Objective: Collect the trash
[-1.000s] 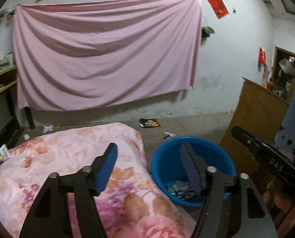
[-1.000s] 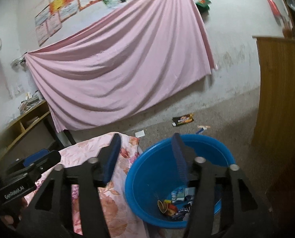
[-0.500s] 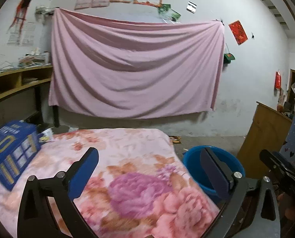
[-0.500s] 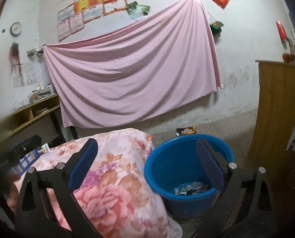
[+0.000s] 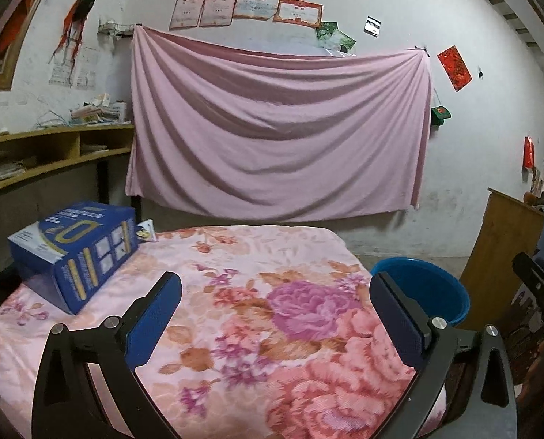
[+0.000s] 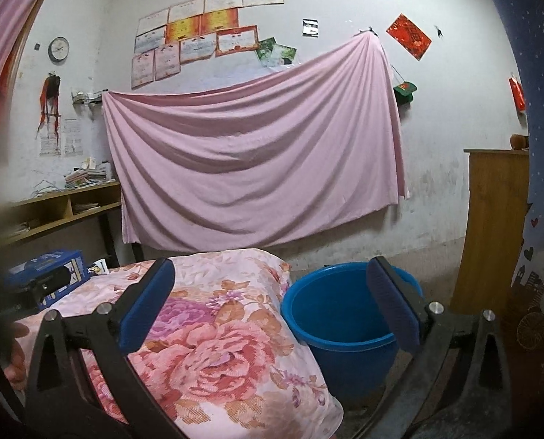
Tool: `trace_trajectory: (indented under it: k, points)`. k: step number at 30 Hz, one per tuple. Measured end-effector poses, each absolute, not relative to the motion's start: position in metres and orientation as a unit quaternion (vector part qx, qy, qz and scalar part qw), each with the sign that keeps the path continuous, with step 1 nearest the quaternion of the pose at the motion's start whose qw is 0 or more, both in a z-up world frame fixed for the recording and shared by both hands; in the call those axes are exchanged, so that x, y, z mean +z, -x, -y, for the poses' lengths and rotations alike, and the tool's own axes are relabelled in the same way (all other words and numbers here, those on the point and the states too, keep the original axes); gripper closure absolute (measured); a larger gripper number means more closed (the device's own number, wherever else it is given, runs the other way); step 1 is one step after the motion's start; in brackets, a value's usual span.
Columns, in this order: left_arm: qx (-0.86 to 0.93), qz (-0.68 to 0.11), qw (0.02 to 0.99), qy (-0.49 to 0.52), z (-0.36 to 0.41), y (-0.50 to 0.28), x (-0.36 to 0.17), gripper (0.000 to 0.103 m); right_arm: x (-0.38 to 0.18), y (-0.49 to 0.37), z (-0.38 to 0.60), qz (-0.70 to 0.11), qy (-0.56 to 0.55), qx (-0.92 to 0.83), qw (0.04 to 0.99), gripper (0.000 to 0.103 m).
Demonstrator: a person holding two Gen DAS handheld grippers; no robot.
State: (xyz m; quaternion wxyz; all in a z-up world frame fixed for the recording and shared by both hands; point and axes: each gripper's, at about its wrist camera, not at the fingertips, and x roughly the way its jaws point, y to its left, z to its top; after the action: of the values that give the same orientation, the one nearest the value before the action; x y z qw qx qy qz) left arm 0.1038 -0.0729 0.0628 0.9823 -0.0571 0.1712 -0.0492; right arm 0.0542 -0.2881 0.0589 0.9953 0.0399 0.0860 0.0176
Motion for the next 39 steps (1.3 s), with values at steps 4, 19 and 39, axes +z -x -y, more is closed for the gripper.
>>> trace_trajectory:
  k: [4,19,39]
  points:
    - [-0.043,-0.17,0.983,0.052,0.07,-0.099,0.058,0.002,0.056,-0.054,0.284,-0.085,-0.032,0.022,0.996,0.0]
    - [-0.037,-0.167,0.984,0.05,0.063,-0.096,0.052,0.002,0.052,-0.056,0.281,-0.094,-0.028,0.028,0.995,0.0]
    - [-0.03,-0.168,0.984,0.052,0.059,-0.097,0.051,0.002,0.051,-0.058,0.281,-0.102,-0.03,0.028,0.994,0.0]
